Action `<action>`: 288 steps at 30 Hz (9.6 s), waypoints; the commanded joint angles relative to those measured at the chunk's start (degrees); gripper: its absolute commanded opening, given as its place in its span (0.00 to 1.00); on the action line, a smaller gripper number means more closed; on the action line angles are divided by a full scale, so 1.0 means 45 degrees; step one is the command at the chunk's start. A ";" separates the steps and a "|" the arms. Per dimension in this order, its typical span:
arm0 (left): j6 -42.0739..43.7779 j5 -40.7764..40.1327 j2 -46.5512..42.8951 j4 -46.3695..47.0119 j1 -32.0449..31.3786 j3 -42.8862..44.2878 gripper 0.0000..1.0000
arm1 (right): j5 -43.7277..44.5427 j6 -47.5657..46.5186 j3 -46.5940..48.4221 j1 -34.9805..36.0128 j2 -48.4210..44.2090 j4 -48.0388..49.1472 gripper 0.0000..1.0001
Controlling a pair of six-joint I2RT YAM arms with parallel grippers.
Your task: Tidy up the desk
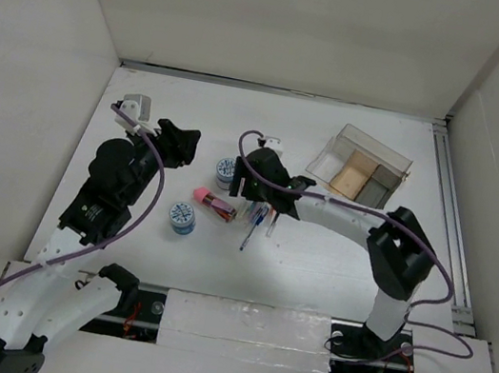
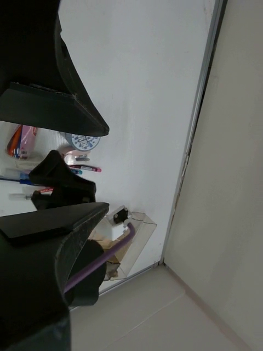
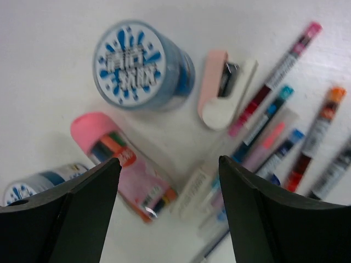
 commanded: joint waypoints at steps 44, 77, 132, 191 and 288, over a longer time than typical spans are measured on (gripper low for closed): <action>-0.0054 -0.0160 -0.0521 0.0220 0.0057 0.0026 0.49 | 0.1826 -0.0275 0.2067 -0.6840 -0.1646 0.1568 0.40; 0.0102 -0.0102 -0.0208 0.0182 0.0057 0.0046 0.49 | 0.0926 -0.0392 0.4552 -0.9538 0.2263 0.1449 0.62; -0.1891 -0.5297 -0.1926 -0.0737 0.0057 -0.0091 0.70 | 0.0337 -0.3243 0.3748 0.4328 0.4253 0.2622 0.90; -0.0738 -0.2191 -0.0697 -0.0013 0.0057 -0.0091 0.70 | 0.3115 0.2128 0.0351 -1.1394 0.0095 0.3305 0.67; -0.1129 -0.2856 -0.1536 -0.0326 0.0057 -0.0091 0.69 | -0.0675 0.3671 -0.2949 -0.7194 -0.3031 0.4867 0.19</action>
